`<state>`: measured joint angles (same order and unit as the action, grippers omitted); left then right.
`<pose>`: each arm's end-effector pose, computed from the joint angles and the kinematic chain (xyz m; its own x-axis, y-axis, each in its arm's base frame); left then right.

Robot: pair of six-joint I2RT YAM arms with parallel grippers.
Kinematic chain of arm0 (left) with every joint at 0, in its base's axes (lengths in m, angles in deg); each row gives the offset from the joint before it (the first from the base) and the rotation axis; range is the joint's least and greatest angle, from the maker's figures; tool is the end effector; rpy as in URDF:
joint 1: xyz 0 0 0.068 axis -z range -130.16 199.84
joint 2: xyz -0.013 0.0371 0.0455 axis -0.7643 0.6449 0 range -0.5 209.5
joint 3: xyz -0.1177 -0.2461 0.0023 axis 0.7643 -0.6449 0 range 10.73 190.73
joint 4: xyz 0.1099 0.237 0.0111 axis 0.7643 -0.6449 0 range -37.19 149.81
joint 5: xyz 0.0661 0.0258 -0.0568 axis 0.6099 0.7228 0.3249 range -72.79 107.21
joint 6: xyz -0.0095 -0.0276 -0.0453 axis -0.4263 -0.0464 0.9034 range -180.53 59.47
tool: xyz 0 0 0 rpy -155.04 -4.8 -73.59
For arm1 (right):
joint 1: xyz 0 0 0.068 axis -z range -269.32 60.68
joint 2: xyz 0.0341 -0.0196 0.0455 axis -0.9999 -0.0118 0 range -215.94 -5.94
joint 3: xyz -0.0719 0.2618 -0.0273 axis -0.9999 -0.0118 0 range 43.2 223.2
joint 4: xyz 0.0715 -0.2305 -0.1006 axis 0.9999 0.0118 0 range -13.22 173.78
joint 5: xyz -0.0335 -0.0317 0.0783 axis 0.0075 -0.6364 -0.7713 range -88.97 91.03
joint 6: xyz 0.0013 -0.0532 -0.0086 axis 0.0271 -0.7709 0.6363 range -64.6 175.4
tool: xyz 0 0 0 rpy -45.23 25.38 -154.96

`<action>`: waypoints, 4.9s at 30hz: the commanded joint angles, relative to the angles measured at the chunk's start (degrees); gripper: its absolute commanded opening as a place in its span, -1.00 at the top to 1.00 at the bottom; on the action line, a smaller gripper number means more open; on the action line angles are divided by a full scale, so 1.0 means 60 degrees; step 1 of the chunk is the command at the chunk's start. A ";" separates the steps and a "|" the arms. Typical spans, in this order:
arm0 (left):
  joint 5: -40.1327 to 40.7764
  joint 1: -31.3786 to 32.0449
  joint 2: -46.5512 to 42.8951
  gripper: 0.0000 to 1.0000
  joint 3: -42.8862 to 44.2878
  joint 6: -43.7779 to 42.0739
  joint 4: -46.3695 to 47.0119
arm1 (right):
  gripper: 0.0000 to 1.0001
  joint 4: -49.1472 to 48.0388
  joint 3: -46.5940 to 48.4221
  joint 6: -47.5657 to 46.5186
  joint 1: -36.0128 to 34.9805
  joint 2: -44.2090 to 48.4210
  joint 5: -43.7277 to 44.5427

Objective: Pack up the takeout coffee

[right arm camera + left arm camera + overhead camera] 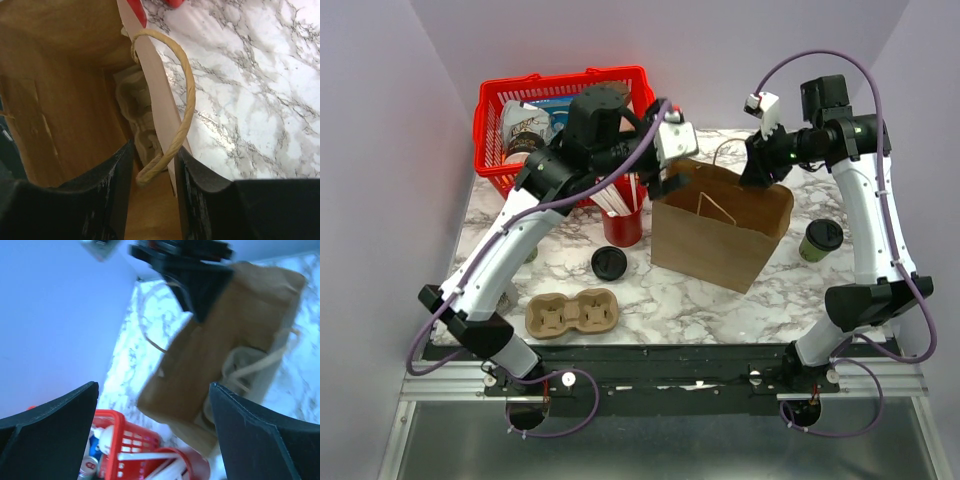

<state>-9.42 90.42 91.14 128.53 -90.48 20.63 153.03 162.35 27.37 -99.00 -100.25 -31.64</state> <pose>0.2358 -0.2229 0.5155 0.3077 0.3241 -0.8946 0.8766 0.2690 0.3990 0.2943 0.0697 0.4529 -0.4576 -0.4794 -0.7488 -0.7800 0.6208 0.0792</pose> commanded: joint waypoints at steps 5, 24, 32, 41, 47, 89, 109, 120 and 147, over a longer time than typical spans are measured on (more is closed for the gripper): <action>-0.0542 0.0210 -0.1619 -0.97 -0.3708 -0.1351 -0.0708 | 0.28 0.0124 -0.0376 -0.1289 0.0030 -0.0148 -0.0063; 0.1159 0.0224 -0.2587 -0.97 -0.5819 -0.0223 0.1490 | 0.99 -0.1984 -0.1135 -0.2007 -0.0189 0.1477 0.0112; 0.0850 0.0224 -0.2924 -0.97 -0.6990 -0.0354 0.1578 | 0.99 -0.2542 -0.3903 -0.3076 -0.1213 0.2737 0.0477; 0.0850 0.0210 -0.3421 -0.97 -0.7796 -0.0267 0.1227 | 0.99 -0.2659 -0.5270 -0.2888 -0.2607 0.3866 0.1093; 0.1098 0.0195 -0.3759 -0.98 -0.8105 -0.0281 0.1242 | 0.99 -0.2777 -0.4436 -0.2448 -0.2621 0.3633 0.1445; 0.1260 -0.0523 -0.3978 -0.97 -0.7504 0.1755 0.1900 | -0.62 -0.1005 -0.2353 0.0015 0.4410 0.0498 0.1971; 0.1070 -0.0552 -0.4345 -0.97 -0.8383 0.1741 0.2282 | -0.80 -0.0081 -0.2192 -0.0294 0.4630 -0.2081 0.4156; 0.0982 -0.0552 -0.4008 -0.97 -0.8280 0.1799 0.2355 | -1.00 -0.0183 -0.2998 -0.0426 0.4630 -0.2286 0.4521; 0.0996 -0.0552 -0.3671 -0.97 -0.8148 0.1755 0.2282 | -1.00 -0.0066 -0.3145 -0.0821 0.4615 -0.2360 0.4653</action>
<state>-1.93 87.41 68.43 78.43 -80.41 33.64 151.43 144.34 23.76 -71.61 -115.26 -5.56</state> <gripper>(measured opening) 0.987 0.997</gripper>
